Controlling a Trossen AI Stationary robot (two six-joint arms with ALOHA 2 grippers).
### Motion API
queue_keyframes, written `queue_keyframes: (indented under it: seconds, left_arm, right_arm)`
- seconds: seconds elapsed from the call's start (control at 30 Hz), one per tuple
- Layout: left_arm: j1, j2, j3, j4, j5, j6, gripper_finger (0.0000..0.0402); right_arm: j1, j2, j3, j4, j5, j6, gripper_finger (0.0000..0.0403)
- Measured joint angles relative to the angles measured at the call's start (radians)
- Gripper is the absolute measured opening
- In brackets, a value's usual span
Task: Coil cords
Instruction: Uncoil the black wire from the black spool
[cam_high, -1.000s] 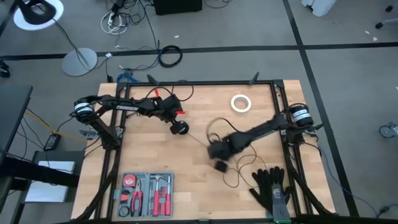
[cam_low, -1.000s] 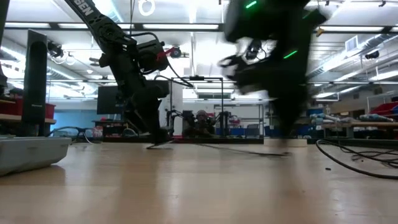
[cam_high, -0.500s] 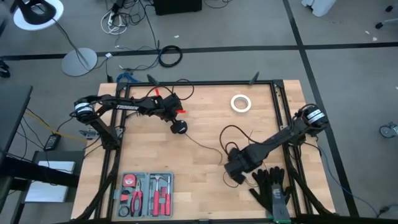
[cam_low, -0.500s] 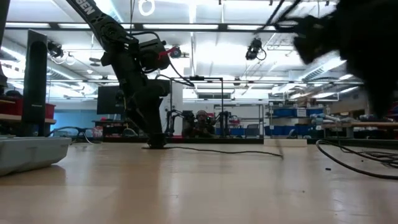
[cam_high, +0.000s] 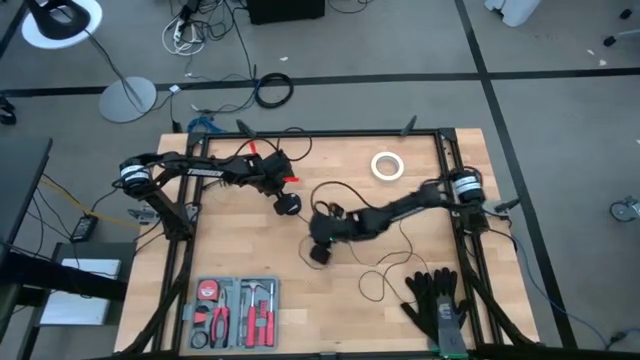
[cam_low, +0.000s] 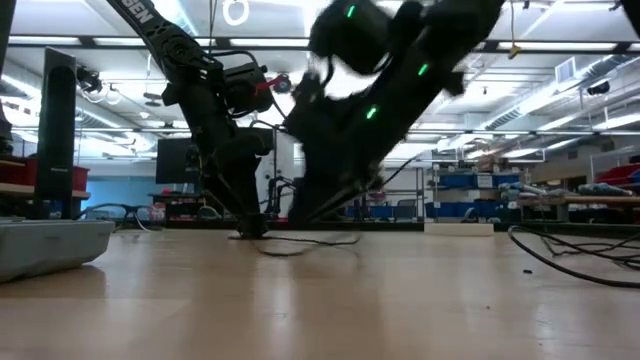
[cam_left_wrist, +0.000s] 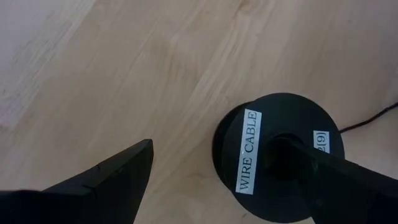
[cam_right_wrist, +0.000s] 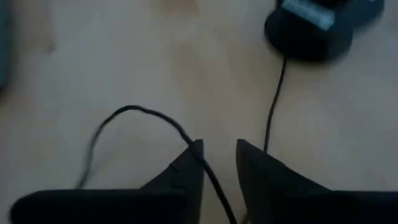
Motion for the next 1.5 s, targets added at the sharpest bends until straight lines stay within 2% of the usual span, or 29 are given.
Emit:
queue_keyframes:
  seconds: [0.1, 0.2, 0.3, 0.4, 0.5, 0.67, 0.8, 0.97, 1.07, 1.2, 1.27, 1.33, 1.4, 1.5]
  left_arm:
    - [0.0, 0.0, 0.0, 0.0, 0.0, 0.0, 0.0367]
    - [0.0, 0.0, 0.0, -0.001, 0.0, 0.001, 0.0367]
    - [0.0, 0.0, 0.0, 0.001, -0.004, 0.003, 0.0367]
    - [0.003, 0.0, 0.0, 0.0, -0.011, 0.005, 0.0367]
    - [0.008, 0.0, 0.001, -0.002, -0.013, 0.007, 0.0367]
    - [0.012, 0.0, 0.001, -0.014, -0.007, 0.008, 0.0367]
    - [0.012, 0.0, 0.001, -0.027, -0.015, 0.011, 0.0367]
    - [0.017, 0.0, 0.001, -0.028, -0.012, 0.013, 0.0367]
    - [0.018, 0.0, 0.001, -0.028, -0.015, 0.014, 0.0367]
    - [0.018, 0.0, 0.001, -0.03, -0.015, 0.03, 0.0367]
    - [0.018, 0.0, 0.001, -0.029, -0.014, 0.029, 0.0367]
    - [0.018, 0.0, 0.001, -0.023, -0.015, 0.029, 0.0367]
    - [0.018, 0.0, 0.0, -0.026, -0.014, 0.029, 0.0367]
    - [0.018, 0.0, 0.0, -0.022, -0.014, 0.028, 0.0367]
  right_arm:
    - [-0.055, 0.061, 0.001, 0.081, -0.002, -0.073, 0.0122]
    - [-0.088, 0.096, 0.005, 0.105, -0.004, -0.08, 0.0144]
    - [-0.102, 0.112, 0.008, 0.08, -0.043, -0.079, 0.015]
    - [-0.091, 0.105, 0.012, 0.009, -0.054, -0.08, 0.0112]
    - [-0.058, 0.091, 0.013, -0.083, -0.054, -0.059, 0.0028]
    - [0.013, 0.063, 0.014, -0.214, -0.052, 0.053, 0.0006]
    - [0.089, 0.005, 0.01, -0.381, -0.086, 0.152, 0.0003]
    - [0.185, -0.101, -0.001, -0.656, -0.185, 0.313, 0.0001]
    - [0.249, -0.155, -0.008, -0.904, -0.296, 0.428, 0.0001]
    - [0.321, -0.181, -0.005, -1.333, -0.523, 0.547, 0.0001]
    - [0.349, -0.181, -0.004, -1.482, -0.622, 0.558, 0.0]
    - [0.365, -0.189, -0.004, -1.567, -0.662, 0.562, 0.0]
    - [0.368, -0.201, -0.003, -1.499, -0.616, 0.566, 0.0002]
    - [0.346, -0.204, 0.008, -1.295, -0.408, 0.587, 0.001]
